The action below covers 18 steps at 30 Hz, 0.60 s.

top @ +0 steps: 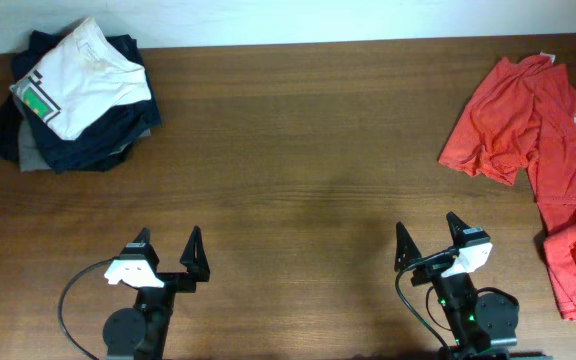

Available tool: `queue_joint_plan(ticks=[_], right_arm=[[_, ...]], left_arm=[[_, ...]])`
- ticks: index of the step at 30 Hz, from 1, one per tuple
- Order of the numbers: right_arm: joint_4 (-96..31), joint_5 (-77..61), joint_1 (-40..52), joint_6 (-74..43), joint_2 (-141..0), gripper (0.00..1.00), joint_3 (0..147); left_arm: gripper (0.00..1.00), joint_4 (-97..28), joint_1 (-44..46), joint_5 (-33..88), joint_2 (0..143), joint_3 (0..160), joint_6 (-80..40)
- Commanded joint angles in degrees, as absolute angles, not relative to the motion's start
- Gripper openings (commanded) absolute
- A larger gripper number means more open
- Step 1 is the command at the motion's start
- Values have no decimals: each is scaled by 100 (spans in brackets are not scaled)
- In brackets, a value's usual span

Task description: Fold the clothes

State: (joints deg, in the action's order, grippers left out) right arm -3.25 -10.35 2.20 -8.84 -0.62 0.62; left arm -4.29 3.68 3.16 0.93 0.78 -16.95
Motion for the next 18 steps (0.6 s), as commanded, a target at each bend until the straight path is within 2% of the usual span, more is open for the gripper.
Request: queue_joint_plan(ticks=[1,18], right_arm=[[-360,-1024,261,-882,-40,99,32],[-360,-1022,261,-882,-73,99,32]], left_arm=[[99,-458,360,270,67,51,-1645],[99,-458,360,270,67,51,-1647]])
